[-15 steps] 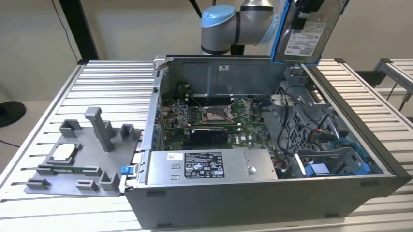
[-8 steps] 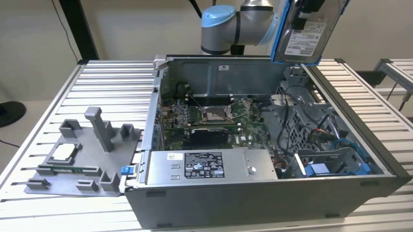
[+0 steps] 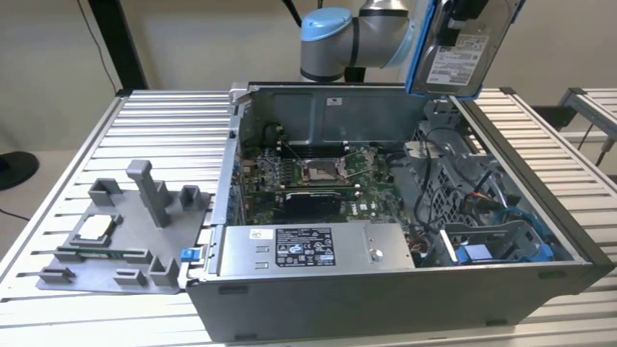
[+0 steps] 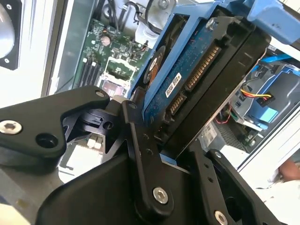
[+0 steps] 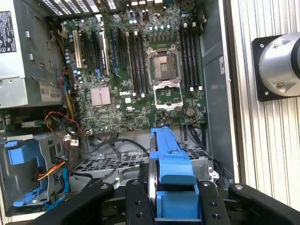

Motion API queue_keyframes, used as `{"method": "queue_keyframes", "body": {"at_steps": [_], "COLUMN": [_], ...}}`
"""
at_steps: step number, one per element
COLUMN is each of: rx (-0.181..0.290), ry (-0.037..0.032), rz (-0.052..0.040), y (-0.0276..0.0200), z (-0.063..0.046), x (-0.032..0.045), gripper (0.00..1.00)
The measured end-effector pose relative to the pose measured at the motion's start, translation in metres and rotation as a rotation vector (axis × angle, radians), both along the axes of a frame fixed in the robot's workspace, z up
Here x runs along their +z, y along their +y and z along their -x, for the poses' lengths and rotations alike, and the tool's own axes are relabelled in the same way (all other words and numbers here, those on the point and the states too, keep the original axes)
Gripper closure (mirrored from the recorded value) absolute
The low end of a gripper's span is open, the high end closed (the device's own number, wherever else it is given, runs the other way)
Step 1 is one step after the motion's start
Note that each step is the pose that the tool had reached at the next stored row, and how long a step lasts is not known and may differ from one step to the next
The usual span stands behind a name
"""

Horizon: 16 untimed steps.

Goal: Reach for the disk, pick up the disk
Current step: 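Pick up the disk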

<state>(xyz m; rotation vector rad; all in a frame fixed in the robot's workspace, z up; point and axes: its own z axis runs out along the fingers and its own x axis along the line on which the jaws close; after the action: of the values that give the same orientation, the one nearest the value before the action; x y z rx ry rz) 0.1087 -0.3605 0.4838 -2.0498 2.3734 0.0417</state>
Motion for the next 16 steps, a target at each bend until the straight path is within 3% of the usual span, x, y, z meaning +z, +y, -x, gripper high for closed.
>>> {"method": "queue_keyframes", "body": {"at_steps": [16], "rx": [0.0], "ry": [0.0008], "rz": [-0.0011], "y": [-0.0236], "z": [-0.002], "x": [0.0], "gripper": [1.0]}}
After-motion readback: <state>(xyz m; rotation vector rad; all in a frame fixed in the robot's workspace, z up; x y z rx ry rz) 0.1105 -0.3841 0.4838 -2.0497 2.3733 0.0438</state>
